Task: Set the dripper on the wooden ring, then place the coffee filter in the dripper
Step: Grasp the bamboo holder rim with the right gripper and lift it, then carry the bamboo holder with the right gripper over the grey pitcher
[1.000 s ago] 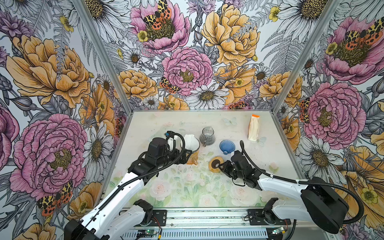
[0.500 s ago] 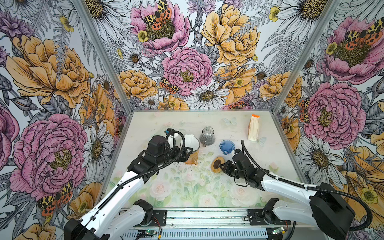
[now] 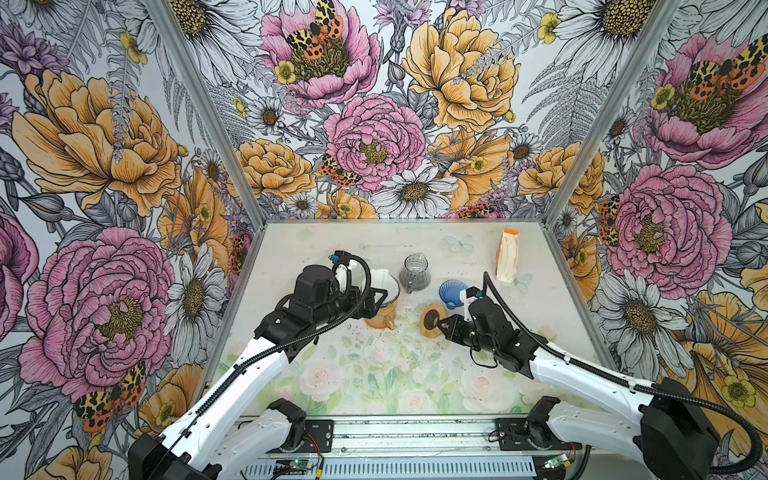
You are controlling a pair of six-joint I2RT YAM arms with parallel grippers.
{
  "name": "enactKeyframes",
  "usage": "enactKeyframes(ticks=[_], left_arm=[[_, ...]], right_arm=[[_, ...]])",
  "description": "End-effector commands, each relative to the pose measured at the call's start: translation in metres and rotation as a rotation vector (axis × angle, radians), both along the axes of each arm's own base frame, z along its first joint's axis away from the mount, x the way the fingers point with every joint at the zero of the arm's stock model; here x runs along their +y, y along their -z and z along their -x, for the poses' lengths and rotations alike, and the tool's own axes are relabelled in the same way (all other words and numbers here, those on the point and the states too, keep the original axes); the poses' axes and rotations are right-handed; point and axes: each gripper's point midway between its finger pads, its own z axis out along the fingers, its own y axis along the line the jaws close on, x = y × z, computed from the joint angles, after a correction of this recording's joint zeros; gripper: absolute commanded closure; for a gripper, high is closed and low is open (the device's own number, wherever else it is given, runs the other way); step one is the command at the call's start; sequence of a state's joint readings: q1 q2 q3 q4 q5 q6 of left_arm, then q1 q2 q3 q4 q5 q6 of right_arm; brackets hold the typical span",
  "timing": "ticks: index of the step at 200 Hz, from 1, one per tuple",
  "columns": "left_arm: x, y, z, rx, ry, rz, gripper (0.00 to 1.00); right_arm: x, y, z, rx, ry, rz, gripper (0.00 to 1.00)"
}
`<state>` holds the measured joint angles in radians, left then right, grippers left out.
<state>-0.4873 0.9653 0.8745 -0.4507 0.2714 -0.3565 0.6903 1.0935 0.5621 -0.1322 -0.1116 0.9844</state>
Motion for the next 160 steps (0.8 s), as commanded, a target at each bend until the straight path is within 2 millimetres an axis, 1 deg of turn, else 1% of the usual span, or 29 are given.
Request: enactKeyframes(ticks=[1,57,94,112,134,152,160], left_arm=[[-0.003,-0.023,-0.004,-0.061,0.023,0.021,0.01],[-0.01,-0.04,-0.012,-0.083,0.039,0.032,0.01],[-0.013,-0.045,-0.023,-0.089,0.038,0.02,0.01],[-0.013,-0.049,-0.029,-0.097,0.03,0.017,0.01],[-0.013,-0.05,-0.036,-0.101,0.02,0.016,0.01],[-0.013,-0.046,-0.042,-0.092,0.015,0.013,0.02],[-0.013,-0.043,-0.045,-0.084,0.012,0.009,0.01]], right_arm=[[0.005,-0.039,-0.009,-0.098,-0.039,-0.025,1.0],[-0.011,-0.1,-0.037,-0.199,-0.038,-0.053,1.0],[-0.025,-0.128,-0.065,-0.248,-0.024,-0.05,1.0],[-0.031,-0.135,-0.081,-0.263,-0.022,-0.043,1.0],[-0.036,-0.131,-0.104,-0.234,-0.026,-0.052,1.0],[-0.03,-0.132,-0.119,-0.234,-0.06,-0.051,1.0],[-0.027,-0.128,-0.127,-0.225,-0.077,-0.05,1.0]])
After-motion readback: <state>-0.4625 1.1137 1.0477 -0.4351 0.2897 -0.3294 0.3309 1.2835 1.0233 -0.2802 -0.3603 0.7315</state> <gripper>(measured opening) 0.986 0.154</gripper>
